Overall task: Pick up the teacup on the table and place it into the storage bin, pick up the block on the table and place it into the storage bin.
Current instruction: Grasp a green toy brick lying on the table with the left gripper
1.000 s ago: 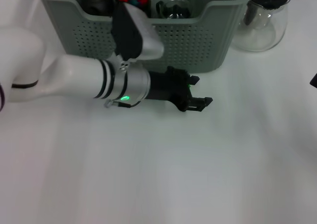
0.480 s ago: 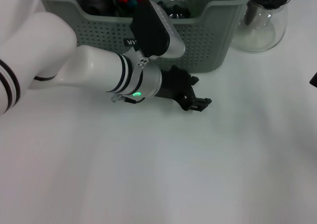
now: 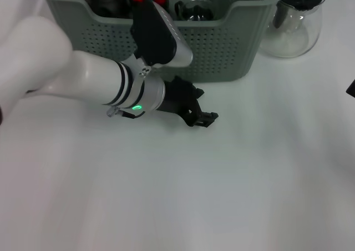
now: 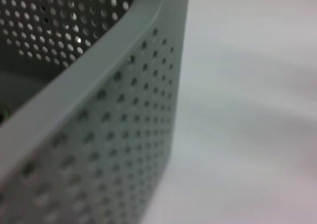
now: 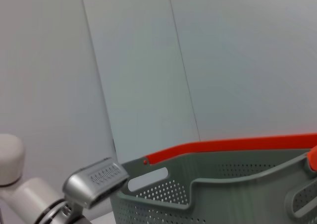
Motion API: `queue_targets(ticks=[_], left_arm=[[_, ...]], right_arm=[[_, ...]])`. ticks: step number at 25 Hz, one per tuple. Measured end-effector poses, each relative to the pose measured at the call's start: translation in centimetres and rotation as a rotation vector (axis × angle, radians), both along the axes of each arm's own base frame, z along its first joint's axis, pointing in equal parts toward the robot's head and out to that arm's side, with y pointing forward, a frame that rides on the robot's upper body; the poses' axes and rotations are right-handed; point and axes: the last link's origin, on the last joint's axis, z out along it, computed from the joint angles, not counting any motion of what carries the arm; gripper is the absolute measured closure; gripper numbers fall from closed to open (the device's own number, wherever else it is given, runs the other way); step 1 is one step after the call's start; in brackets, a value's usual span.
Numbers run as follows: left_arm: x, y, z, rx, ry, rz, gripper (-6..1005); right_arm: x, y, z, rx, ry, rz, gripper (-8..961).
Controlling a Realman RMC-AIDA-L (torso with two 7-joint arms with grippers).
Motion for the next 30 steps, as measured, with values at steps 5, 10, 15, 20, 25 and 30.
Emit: queue_targets(ticks=[5,10,15,20,25,30], left_arm=[[0.4,-1.4,1.9,-0.061,-0.049,0.01,343],[0.0,-1.1,3.4,-0.023,-0.075,0.043,347],[-0.4,0.4,2.9,0.088,-0.055,0.051,352],[-0.4,0.4,2.3,0.087,-0.038,0.048,356],[-0.7,0.2,2.0,0.081,-0.023,0.053,360],[-1.1,0.3,1.5,0.099,-0.002,0.052,365]], right_arm=[[-0.1,0.1,0.0,0.0,0.0,0.002,101],[0.0,0.2,0.0,0.001,-0.002,0.0,101],[-0.2,0.4,-0.1,0.0,-0.002,0.005,101],[-0.2,0.4,-0.1,-0.001,-0.003,0.005,101],[-0.2,0.4,-0.1,-0.002,-0.004,0.004,101],[-0.2,0.4,-0.1,-0.005,-0.005,0.004,101]])
